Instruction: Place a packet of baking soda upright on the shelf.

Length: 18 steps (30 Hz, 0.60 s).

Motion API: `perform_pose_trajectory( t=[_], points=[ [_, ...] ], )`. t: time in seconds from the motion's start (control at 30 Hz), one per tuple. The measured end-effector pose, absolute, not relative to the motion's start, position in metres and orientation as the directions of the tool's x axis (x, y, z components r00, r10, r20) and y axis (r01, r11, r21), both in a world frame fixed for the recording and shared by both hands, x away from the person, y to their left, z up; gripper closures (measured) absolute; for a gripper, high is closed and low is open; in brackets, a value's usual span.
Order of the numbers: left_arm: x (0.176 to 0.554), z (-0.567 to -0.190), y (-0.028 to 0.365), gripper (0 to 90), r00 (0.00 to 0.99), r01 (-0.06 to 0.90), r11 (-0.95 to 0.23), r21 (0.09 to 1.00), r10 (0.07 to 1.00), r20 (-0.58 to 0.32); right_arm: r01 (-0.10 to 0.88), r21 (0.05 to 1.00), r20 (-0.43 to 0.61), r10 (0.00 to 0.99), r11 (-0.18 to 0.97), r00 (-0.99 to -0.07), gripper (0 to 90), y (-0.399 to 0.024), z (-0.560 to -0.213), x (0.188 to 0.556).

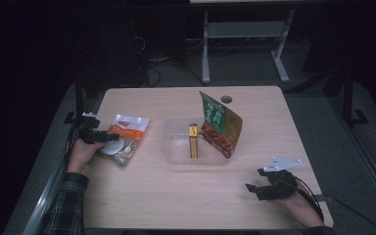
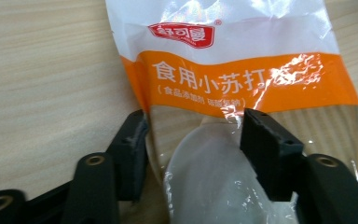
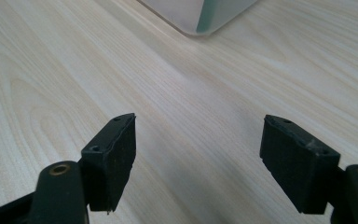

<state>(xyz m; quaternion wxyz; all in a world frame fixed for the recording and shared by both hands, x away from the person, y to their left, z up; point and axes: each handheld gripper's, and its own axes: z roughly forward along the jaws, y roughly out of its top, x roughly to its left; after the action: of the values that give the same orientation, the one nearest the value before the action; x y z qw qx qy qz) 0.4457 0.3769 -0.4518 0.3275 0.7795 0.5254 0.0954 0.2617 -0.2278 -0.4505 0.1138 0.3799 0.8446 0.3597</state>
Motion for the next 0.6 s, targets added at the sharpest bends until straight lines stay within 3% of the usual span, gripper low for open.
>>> perform_pose_trajectory(
  t=[0.2,0.27,0.3,0.37,0.6],
  points=[
    [0.4454,-0.4513,0.3797,59.6,0.425,0.766,-0.216,0.606,0.877,-0.225,0.562,0.693,0.084,0.723,0.452,-0.686,26.4,-0.2275,-0.4507,0.2617],
    [0.4449,-0.4503,0.3802,71.9,0.428,0.764,-0.218,0.607,0.876,-0.224,0.562,0.693,0.086,0.722,0.452,-0.687,26.4,-0.2272,-0.4508,0.2617],
    [0.4443,-0.4497,0.38,71.9,0.429,0.761,-0.218,0.611,0.875,-0.223,0.563,0.692,0.087,0.721,0.452,-0.687,26.4,-0.2271,-0.4508,0.2617],
    [0.4436,-0.449,0.3794,82.3,0.436,0.757,-0.223,0.615,0.872,-0.221,0.562,0.692,0.087,0.721,0.453,-0.688,26.4,-0.2272,-0.451,0.2616],
    [0.4382,-0.4452,0.384,88.5,0.455,0.734,-0.209,0.647,0.858,-0.239,0.556,0.696,0.083,0.719,0.454,-0.691,26.5,-0.2274,-0.4512,0.2615]
  ],
)
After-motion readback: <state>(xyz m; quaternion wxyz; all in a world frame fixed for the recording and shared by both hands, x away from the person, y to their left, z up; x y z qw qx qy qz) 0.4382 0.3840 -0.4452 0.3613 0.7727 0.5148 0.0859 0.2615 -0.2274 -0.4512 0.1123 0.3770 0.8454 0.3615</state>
